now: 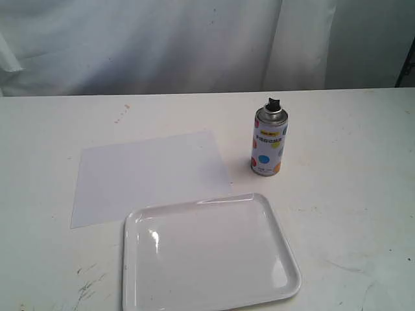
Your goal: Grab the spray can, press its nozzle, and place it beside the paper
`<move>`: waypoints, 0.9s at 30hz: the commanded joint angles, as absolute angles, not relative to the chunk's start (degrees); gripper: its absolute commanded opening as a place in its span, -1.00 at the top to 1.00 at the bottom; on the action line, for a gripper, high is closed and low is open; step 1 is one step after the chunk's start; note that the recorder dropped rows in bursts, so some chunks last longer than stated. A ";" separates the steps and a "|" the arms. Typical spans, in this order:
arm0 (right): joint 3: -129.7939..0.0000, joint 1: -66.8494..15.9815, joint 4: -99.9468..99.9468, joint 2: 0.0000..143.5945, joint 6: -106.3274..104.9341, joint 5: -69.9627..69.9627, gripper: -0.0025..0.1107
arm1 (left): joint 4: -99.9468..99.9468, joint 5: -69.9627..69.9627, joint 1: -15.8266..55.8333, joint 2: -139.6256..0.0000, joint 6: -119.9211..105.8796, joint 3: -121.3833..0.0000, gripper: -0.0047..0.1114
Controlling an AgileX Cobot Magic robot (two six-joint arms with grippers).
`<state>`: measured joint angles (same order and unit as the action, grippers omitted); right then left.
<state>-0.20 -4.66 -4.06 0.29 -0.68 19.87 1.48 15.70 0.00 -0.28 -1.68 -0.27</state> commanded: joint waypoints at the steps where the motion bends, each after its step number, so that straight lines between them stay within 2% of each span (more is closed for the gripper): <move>1: 0.00 -4.38 -3.77 0.00 -0.51 19.83 0.96 | 1.24 15.21 0.00 0.00 -1.95 0.00 0.92; 8: 0.00 -4.38 -1.74 0.00 -1.26 16.91 0.96 | 1.24 15.21 0.00 0.00 -1.80 0.00 0.92; 17: 0.00 -4.38 -1.89 0.00 -2.10 -10.99 0.96 | 1.24 15.21 0.00 0.00 -1.96 0.00 0.92; 27: 0.00 -4.38 -1.89 0.00 -1.98 -17.86 0.96 | 1.24 15.21 0.00 0.00 -1.96 0.00 0.92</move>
<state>-0.20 -4.66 -2.55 0.29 -1.66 -14.06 1.48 15.68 0.00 -0.28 -1.68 -0.27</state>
